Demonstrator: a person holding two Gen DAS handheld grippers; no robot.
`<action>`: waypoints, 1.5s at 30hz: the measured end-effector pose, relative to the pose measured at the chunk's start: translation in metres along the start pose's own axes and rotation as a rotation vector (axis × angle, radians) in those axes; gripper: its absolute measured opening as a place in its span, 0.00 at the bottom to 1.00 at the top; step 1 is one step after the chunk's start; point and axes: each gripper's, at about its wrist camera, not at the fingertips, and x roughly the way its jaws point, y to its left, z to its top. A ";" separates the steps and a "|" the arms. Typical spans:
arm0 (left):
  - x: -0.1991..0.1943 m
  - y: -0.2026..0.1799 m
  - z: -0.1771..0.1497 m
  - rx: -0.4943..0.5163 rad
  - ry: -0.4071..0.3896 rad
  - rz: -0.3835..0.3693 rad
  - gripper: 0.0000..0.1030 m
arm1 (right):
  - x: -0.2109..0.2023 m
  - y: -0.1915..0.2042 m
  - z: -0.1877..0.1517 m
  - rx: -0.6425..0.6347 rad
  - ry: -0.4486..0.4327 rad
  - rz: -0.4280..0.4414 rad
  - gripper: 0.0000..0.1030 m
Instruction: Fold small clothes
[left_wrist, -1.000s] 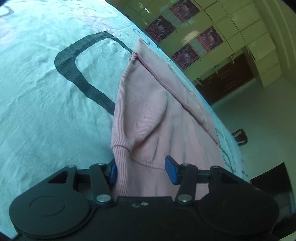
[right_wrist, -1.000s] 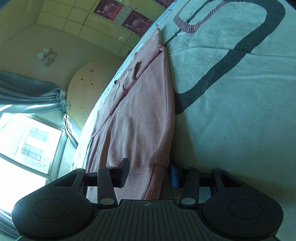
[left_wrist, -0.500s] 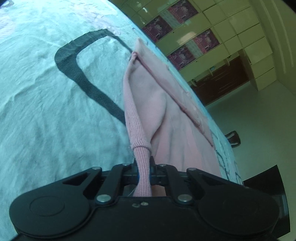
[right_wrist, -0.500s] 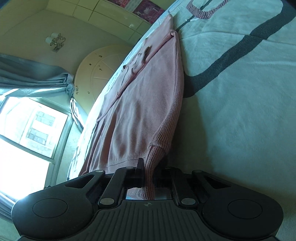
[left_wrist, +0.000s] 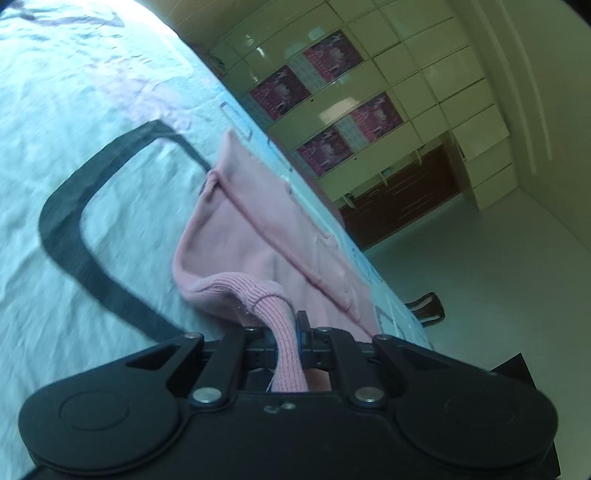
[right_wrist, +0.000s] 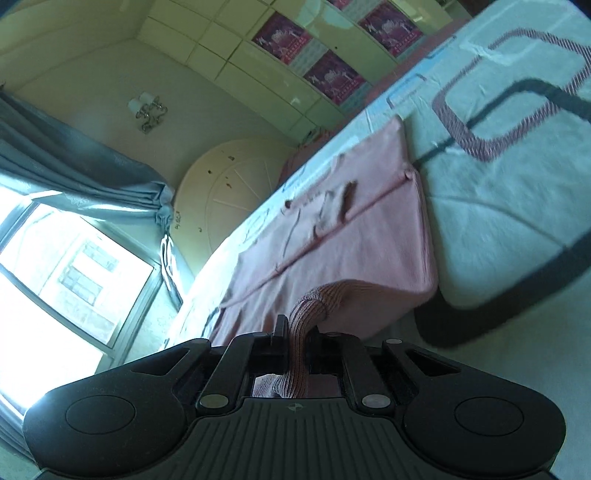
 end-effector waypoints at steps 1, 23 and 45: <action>0.006 -0.004 0.010 0.010 -0.011 -0.013 0.05 | 0.006 0.006 0.014 -0.020 -0.017 -0.011 0.07; 0.286 0.034 0.196 0.051 0.215 0.161 0.06 | 0.243 -0.065 0.202 0.145 -0.011 -0.301 0.07; 0.327 0.000 0.201 0.640 0.334 0.314 0.47 | 0.306 -0.062 0.203 -0.344 0.176 -0.520 0.46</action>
